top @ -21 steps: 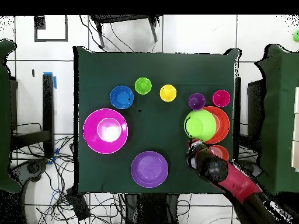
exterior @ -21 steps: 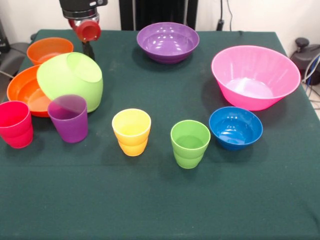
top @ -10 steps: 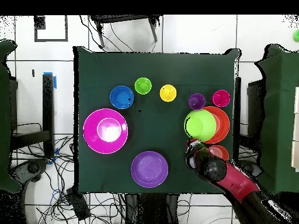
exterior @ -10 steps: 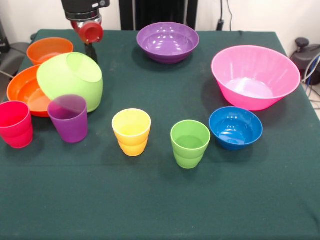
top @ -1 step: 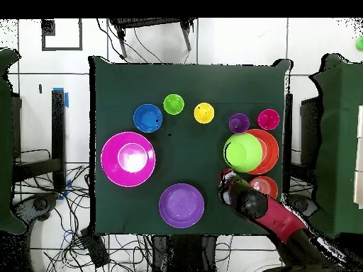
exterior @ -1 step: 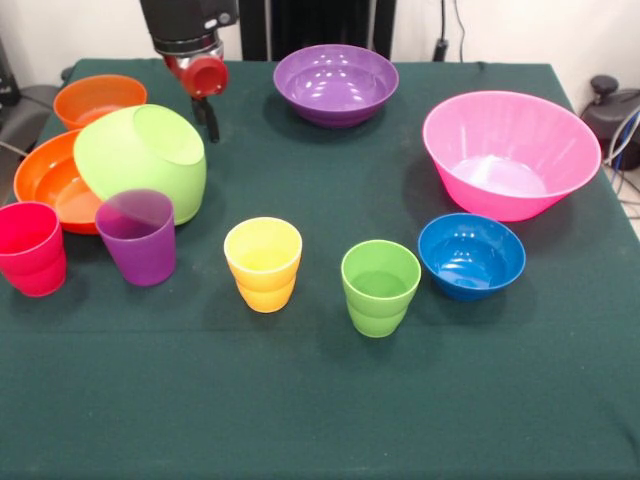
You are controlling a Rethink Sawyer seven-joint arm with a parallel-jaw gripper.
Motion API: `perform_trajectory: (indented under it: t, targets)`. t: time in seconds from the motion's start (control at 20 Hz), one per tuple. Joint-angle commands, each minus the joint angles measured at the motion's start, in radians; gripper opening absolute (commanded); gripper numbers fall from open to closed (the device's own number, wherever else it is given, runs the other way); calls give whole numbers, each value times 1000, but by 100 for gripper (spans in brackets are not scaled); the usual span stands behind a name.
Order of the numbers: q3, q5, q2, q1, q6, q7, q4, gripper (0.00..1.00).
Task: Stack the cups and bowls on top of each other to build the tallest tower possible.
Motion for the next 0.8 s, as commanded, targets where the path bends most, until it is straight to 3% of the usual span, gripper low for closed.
perform_trajectory:
  t: [0.05, 0.45, 0.8]
  targets:
    - [131, 1, 71, 34, 31, 41, -67, 100]
    - [129, 21, 58, 81, 21, 63, -92, 100]
    - [115, 57, -3, 124, 88, 62, -133, 100]
